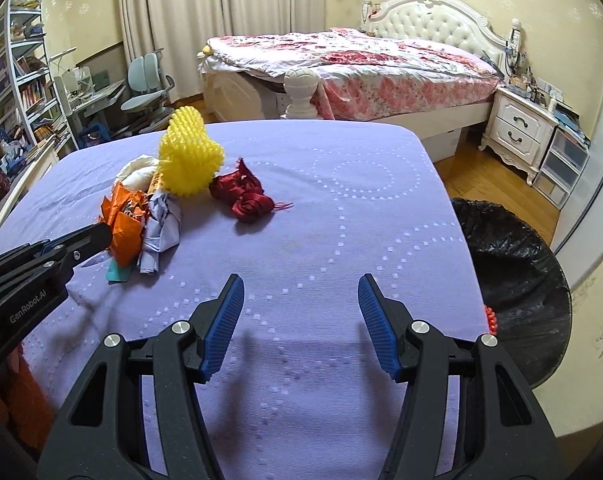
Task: Collect trash
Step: 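Move both tools back to the trash pile toward the orange bag, then close the left tool on the orange plastic bag and lift it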
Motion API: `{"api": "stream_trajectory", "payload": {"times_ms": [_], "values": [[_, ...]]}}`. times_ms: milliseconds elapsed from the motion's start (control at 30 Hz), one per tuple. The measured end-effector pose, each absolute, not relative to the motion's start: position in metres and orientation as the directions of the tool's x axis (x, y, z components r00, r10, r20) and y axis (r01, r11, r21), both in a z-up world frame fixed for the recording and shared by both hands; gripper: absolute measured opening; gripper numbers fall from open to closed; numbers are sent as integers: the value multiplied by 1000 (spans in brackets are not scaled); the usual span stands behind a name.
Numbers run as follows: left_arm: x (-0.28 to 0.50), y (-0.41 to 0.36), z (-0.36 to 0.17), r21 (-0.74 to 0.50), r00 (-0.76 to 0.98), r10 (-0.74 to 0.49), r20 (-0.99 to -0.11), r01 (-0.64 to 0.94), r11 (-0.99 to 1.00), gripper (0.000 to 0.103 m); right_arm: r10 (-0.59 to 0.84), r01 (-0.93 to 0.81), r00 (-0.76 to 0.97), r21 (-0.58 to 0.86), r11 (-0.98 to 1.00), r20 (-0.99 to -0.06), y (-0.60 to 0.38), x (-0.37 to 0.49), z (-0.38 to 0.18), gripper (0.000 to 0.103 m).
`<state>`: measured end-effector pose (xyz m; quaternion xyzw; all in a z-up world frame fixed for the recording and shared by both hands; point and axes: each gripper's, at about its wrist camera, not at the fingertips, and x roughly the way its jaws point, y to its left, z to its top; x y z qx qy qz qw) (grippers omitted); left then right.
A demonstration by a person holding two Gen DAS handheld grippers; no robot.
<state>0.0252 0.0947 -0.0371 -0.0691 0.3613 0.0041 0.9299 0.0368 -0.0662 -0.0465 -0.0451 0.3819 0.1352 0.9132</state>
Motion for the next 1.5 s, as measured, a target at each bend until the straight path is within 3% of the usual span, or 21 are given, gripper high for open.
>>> {"api": "stream_trajectory", "payload": {"times_ms": [133, 267, 400, 667, 733, 1033, 1067, 1500], "values": [[25, 96, -37, -138, 737, -58, -674, -49, 989, 16, 217, -292, 670, 17, 956, -710, -60, 36, -46, 58], [29, 96, -38, -131, 739, -49, -672, -54, 990, 48, 217, -288, 672, 20, 957, -709, -60, 34, -46, 58], [36, 93, -41, -114, 732, -33, -681, -61, 992, 62, 214, -280, 673, 25, 960, -708, -63, 34, -45, 58], [50, 90, -46, -105, 708, -36, -705, -53, 993, 62, 199, -248, 674, 35, 968, -711, -79, 40, -43, 58], [50, 90, -47, -103, 704, -37, -709, -52, 993, 52, 184, -230, 678, 33, 973, -712, -84, 42, -43, 58], [38, 88, -44, -105, 719, -52, -694, -30, 994, 44, 174, -201, 670, 50, 978, -722, -98, 50, -46, 58], [36, 88, -44, -108, 720, -56, -692, -27, 994, 37, 173, -204, 670, 44, 978, -722, -97, 50, -46, 58], [4, 113, -35, -115, 736, -33, -676, -61, 992, 37, 209, -281, 653, 24, 959, -728, -61, 44, -49, 58]]}}
